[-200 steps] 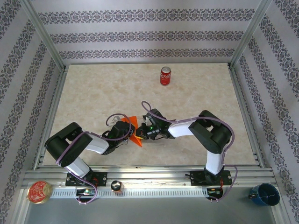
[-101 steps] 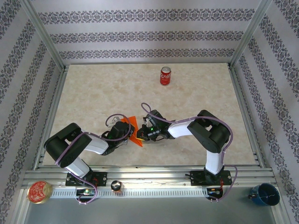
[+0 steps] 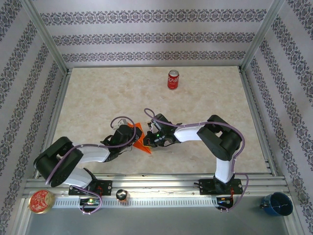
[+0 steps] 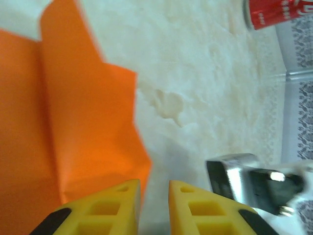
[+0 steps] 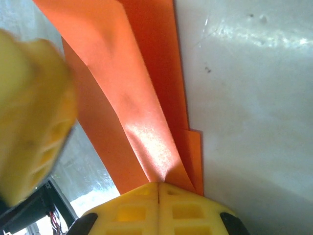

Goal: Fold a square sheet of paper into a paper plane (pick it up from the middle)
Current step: Fourth fold the wing at the center of the table.

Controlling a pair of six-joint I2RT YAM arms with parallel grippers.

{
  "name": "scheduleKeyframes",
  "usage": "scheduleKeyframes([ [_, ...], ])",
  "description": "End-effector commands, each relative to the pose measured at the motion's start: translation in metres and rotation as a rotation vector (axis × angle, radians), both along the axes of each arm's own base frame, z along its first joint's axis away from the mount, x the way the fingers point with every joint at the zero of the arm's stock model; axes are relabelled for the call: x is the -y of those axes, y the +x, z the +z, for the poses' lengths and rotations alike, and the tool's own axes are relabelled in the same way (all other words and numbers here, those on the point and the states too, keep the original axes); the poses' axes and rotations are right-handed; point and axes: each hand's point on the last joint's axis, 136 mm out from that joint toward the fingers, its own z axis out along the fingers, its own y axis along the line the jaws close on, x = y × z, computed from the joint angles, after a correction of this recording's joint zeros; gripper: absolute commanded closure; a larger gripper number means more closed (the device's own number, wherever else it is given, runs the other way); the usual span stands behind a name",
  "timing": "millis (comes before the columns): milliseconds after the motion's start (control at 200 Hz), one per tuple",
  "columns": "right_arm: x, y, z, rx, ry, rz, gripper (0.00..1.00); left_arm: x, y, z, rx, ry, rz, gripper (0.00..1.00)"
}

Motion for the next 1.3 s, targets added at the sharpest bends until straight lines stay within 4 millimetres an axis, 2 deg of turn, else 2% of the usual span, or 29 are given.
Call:
scheduleKeyframes([
  [0,0.028,-0.018,-0.031,-0.048,-0.168,0.012,1.00,-0.005,-0.002,0.011,0.002,0.105,-0.106,0.79],
  [175,0.026,-0.016,-0.028,-0.039,-0.168,0.020,1.00,-0.001,-0.001,0.020,-0.020,0.038,-0.288,0.86],
  [220,0.026,-0.015,-0.027,-0.036,-0.171,0.019,1.00,0.003,-0.002,0.018,-0.036,0.018,-0.339,0.87],
  [300,0.025,-0.014,-0.026,-0.034,-0.171,0.020,1.00,0.009,-0.001,0.013,-0.069,-0.021,-0.403,0.94],
  [520,0.026,-0.013,-0.026,-0.036,-0.178,0.016,1.00,0.019,0.003,0.004,-0.086,-0.100,-0.454,0.98],
  [819,0.028,-0.012,-0.026,-0.037,-0.182,0.011,1.00,-0.001,-0.005,-0.025,-0.152,-0.014,-0.432,0.99],
  [949,0.028,-0.012,-0.027,-0.037,-0.184,0.012,1.00,-0.015,0.002,-0.038,-0.159,0.021,-0.382,0.99],
  [1094,0.030,-0.014,-0.028,-0.039,-0.195,0.022,1.00,-0.029,0.013,-0.047,-0.159,-0.021,-0.317,0.99],
  [1294,0.034,-0.017,-0.030,-0.046,-0.209,0.028,1.00,-0.043,0.019,-0.063,-0.213,-0.011,-0.274,0.99],
])
